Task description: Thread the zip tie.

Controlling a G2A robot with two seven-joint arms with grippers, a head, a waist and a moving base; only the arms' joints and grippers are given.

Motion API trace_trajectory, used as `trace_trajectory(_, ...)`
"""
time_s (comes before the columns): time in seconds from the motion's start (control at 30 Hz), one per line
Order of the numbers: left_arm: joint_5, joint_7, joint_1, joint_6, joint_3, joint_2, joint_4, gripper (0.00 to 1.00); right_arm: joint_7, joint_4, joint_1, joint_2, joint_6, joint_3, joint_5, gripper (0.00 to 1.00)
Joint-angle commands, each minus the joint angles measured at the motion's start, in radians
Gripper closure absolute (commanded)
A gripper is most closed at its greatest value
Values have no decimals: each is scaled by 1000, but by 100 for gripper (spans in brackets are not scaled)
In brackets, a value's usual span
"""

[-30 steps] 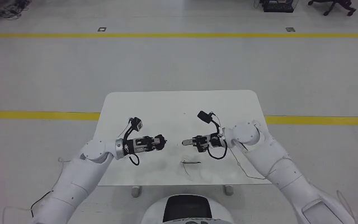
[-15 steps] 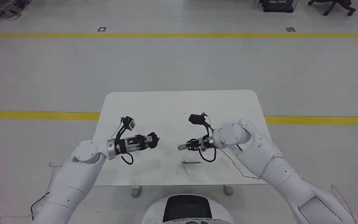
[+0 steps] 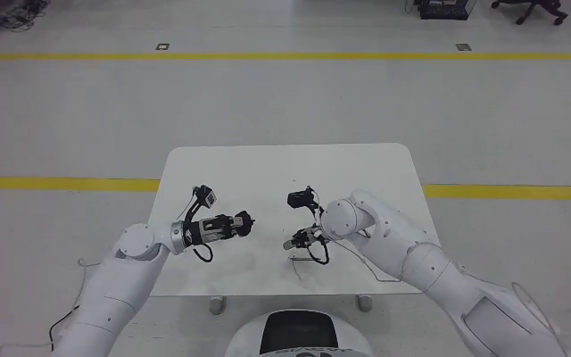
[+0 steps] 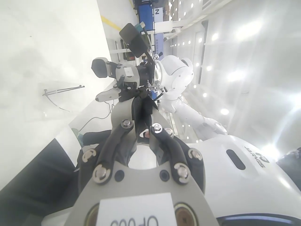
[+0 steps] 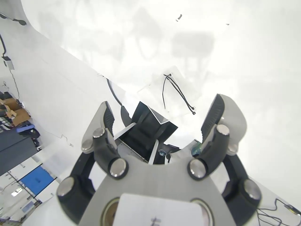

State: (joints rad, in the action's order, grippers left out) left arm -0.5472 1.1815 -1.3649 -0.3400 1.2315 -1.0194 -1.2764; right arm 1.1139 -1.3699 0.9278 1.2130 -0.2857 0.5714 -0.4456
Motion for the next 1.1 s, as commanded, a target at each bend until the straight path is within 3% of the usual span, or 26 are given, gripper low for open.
trace_trajectory(0.0, 0, 0, 0, 0, 0, 0, 0, 100, -6, 1, 2, 0, 0, -1, -2, 0)
trace_trajectory(0.13, 0, 0, 0, 0, 0, 0, 0, 100, -3, -14, 0, 14, -30, -48, -71, 0)
trace_trajectory(0.2, 1, -31, -6, 9, -5, -1, -12, 100, 8, -10, -13, 26, -45, -69, -87, 0)
trace_trajectory(0.33, -1, -27, -16, 10, 8, 6, -12, 100, 45, 18, -41, 50, -45, -113, -122, 0)
trace_trajectory(0.6, -61, 40, -37, 0, 64, 23, 12, 100, 47, 21, -43, 51, -45, -116, -127, 0)
trace_trajectory(0.8, -55, 66, -37, 0, 74, 28, 8, 100, 23, 22, -30, 54, -41, -127, -152, 0)
trace_trajectory(1.0, -55, 66, -37, 0, 74, 28, 8, 100, 49, 42, -37, 81, -54, -158, -219, 0)
trace_trajectory(1.07, -55, 66, -37, 0, 74, 28, 8, 100, 58, 57, -37, 95, -54, -162, -231, 9)
